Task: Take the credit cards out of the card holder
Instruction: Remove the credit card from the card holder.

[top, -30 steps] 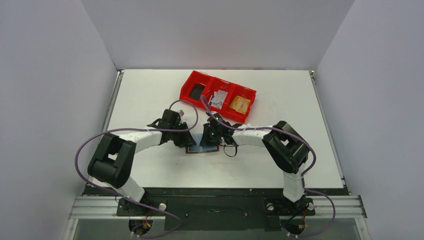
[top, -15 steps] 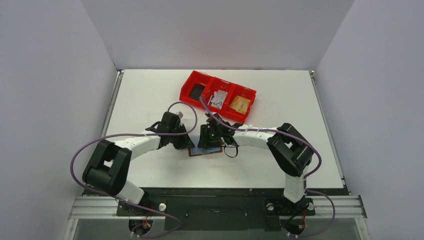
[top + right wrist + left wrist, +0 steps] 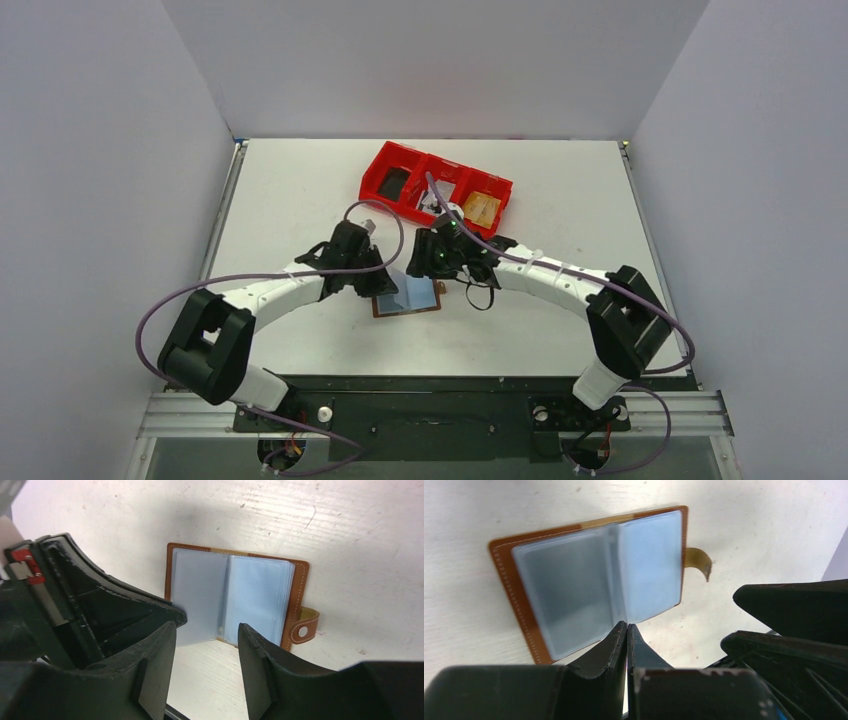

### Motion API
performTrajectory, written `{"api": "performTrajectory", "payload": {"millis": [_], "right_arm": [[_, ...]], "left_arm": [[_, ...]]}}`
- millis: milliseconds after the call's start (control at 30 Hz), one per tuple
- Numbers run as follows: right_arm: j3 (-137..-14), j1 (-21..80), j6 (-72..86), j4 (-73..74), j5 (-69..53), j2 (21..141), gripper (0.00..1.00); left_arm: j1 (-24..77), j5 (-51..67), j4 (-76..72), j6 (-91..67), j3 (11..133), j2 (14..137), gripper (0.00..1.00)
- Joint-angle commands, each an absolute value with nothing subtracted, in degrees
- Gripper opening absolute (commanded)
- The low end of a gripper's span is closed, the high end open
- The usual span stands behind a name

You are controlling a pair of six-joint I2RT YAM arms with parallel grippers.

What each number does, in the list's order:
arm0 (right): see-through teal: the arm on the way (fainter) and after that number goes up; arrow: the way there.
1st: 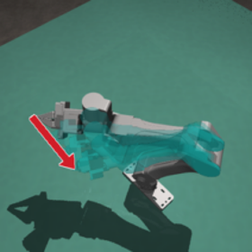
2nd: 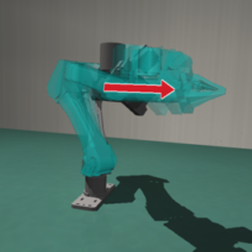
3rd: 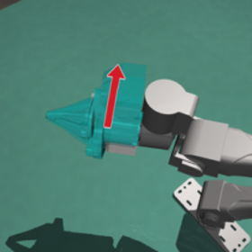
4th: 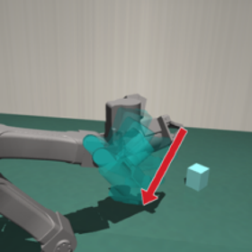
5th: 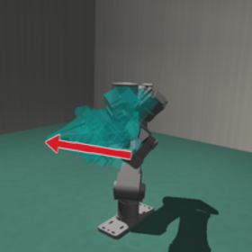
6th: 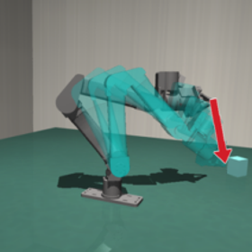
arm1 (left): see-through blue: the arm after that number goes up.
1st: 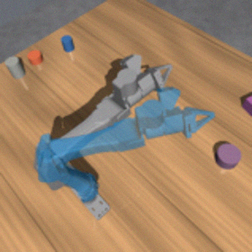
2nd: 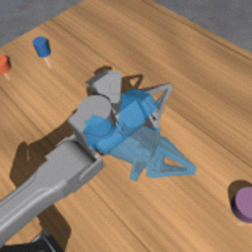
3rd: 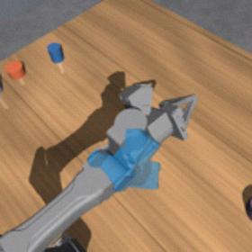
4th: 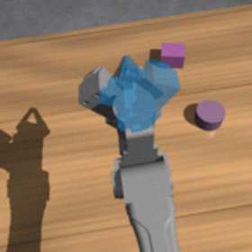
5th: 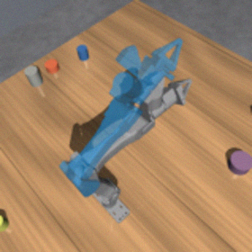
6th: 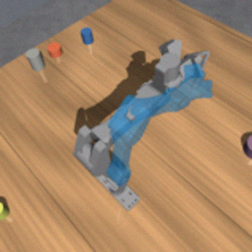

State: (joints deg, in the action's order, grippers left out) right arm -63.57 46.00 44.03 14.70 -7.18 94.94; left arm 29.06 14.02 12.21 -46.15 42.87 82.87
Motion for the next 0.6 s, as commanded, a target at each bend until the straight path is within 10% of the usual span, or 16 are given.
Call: {"api": "performTrajectory", "payload": {"millis": [0,567], "right_arm": [[-62.3,45.0,44.1,15.5,-3.1,90.2,0.45],[-57.0,43.2,45.0,20.0,7.1,80.0,0.45]], "left_arm": [[31.0,13.6,11.8,-46.3,48.6,85.3,0.00],[35.2,14.8,9.2,-45.9,57.4,97.5,0.34]]}}
